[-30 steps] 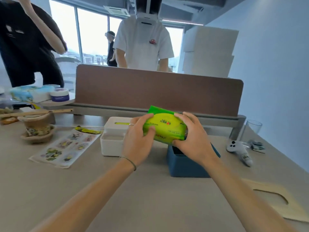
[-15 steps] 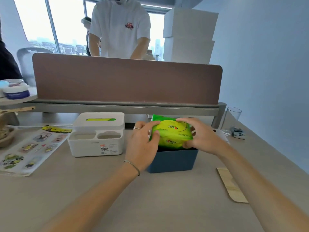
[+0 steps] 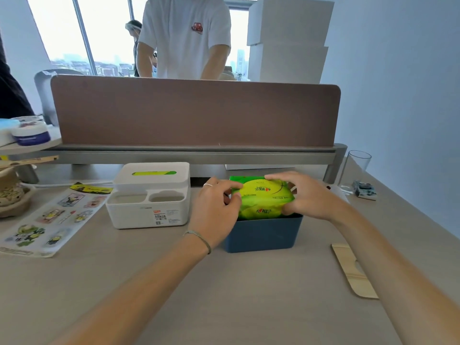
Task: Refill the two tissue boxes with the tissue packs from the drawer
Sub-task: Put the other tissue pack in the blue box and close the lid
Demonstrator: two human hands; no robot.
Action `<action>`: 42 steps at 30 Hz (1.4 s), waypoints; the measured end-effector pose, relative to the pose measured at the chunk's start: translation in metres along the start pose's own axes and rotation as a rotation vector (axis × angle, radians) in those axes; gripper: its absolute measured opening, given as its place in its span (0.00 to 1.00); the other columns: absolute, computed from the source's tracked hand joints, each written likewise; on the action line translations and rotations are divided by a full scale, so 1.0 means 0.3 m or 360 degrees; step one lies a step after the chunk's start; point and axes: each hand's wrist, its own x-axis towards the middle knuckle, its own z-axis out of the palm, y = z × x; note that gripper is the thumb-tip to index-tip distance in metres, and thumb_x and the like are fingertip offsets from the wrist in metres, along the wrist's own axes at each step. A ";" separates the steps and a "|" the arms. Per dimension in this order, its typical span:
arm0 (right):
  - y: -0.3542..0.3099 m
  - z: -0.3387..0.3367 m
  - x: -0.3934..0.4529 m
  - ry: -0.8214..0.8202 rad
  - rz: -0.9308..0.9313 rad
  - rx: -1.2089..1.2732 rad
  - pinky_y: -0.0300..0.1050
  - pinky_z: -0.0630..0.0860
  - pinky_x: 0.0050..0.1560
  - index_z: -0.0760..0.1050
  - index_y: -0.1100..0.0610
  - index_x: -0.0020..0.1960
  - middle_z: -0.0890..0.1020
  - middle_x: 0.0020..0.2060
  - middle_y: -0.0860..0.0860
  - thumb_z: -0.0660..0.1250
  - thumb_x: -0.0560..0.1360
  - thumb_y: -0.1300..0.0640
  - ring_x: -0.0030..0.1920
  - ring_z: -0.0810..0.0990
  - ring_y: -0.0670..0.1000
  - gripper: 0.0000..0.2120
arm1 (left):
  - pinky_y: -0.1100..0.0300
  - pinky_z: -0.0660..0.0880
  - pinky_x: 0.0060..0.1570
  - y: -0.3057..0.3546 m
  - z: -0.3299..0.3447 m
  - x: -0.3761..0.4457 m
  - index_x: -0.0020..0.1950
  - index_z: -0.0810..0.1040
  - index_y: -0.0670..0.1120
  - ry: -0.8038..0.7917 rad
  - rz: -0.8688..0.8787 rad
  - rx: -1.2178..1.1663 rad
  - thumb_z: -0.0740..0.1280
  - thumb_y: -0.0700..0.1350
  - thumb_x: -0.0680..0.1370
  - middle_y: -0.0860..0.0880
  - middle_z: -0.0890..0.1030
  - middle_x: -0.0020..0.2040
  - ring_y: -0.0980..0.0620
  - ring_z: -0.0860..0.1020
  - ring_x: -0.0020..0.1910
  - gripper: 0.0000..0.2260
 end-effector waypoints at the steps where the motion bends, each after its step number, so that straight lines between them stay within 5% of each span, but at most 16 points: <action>1: 0.002 0.014 -0.003 -0.0015 -0.0005 -0.0022 0.43 0.72 0.56 0.72 0.45 0.72 0.75 0.64 0.46 0.78 0.62 0.61 0.61 0.73 0.48 0.41 | 0.67 0.74 0.44 -0.006 0.002 -0.003 0.57 0.85 0.52 0.0014 0.0002 0.0038 0.67 0.44 0.79 0.52 0.77 0.49 0.56 0.78 0.42 0.10; 4: 0.007 0.044 -0.007 -0.0028 0.0002 -0.0005 0.50 0.74 0.61 0.71 0.44 0.73 0.76 0.66 0.47 0.78 0.63 0.58 0.63 0.73 0.49 0.40 | 0.70 0.70 0.42 -0.017 0.006 -0.014 0.58 0.85 0.50 0.0046 0.0050 0.0188 0.67 0.44 0.79 0.51 0.77 0.49 0.54 0.78 0.43 0.10; 7: 0.005 0.051 -0.007 -0.0019 -0.0039 -0.0008 0.52 0.72 0.65 0.73 0.45 0.71 0.77 0.66 0.46 0.77 0.62 0.54 0.65 0.74 0.49 0.38 | 0.55 0.75 0.49 -0.019 0.013 -0.025 0.55 0.85 0.51 0.0055 0.0120 0.0338 0.64 0.47 0.79 0.50 0.81 0.48 0.50 0.78 0.45 0.11; 17: 0.027 0.019 -0.072 0.0167 -0.0084 0.0085 0.23 0.60 0.55 0.74 0.47 0.70 0.75 0.68 0.42 0.73 0.74 0.56 0.64 0.68 0.37 0.26 | 0.54 0.74 0.56 0.067 0.080 -0.040 0.58 0.83 0.51 -0.0076 0.0309 0.0478 0.63 0.50 0.81 0.51 0.83 0.53 0.51 0.76 0.54 0.11; 24: 0.138 -0.125 -0.266 0.0298 0.0127 0.0146 0.41 0.63 0.63 0.75 0.44 0.68 0.75 0.66 0.39 0.71 0.76 0.55 0.66 0.69 0.40 0.22 | 0.53 0.76 0.58 0.272 0.251 -0.073 0.60 0.82 0.51 -0.0281 0.0495 0.0293 0.64 0.47 0.80 0.51 0.83 0.57 0.49 0.78 0.57 0.12; 29: 0.278 -0.187 -0.424 0.0386 0.0365 0.0181 0.44 0.66 0.68 0.77 0.43 0.66 0.77 0.66 0.40 0.72 0.73 0.57 0.66 0.72 0.42 0.23 | 0.51 0.74 0.60 0.382 0.408 -0.119 0.66 0.78 0.52 -0.0585 0.0529 0.0251 0.63 0.49 0.80 0.49 0.80 0.62 0.47 0.77 0.61 0.15; 32: 0.361 -0.189 -0.510 0.0366 0.0527 0.0170 0.42 0.67 0.63 0.77 0.41 0.65 0.77 0.64 0.40 0.72 0.73 0.59 0.65 0.73 0.44 0.24 | 0.48 0.71 0.66 0.410 0.497 -0.147 0.73 0.71 0.53 -0.0861 0.0503 0.0324 0.64 0.55 0.79 0.48 0.77 0.67 0.45 0.73 0.67 0.22; 38: 0.486 -0.168 -0.618 0.0278 0.0793 0.0141 0.40 0.64 0.57 0.75 0.43 0.68 0.74 0.68 0.43 0.70 0.74 0.59 0.65 0.73 0.47 0.24 | 0.43 0.56 0.77 0.375 0.626 -0.199 0.82 0.42 0.58 -0.1480 0.0407 0.0815 0.63 0.78 0.62 0.45 0.53 0.83 0.45 0.51 0.82 0.56; 42: 0.522 -0.156 -0.638 0.0246 0.0803 0.0105 0.41 0.66 0.57 0.75 0.41 0.67 0.76 0.65 0.44 0.70 0.73 0.59 0.63 0.73 0.46 0.25 | 0.45 0.59 0.76 0.349 0.672 -0.199 0.82 0.42 0.57 -0.1477 0.0445 0.0785 0.65 0.78 0.61 0.48 0.59 0.81 0.46 0.56 0.80 0.57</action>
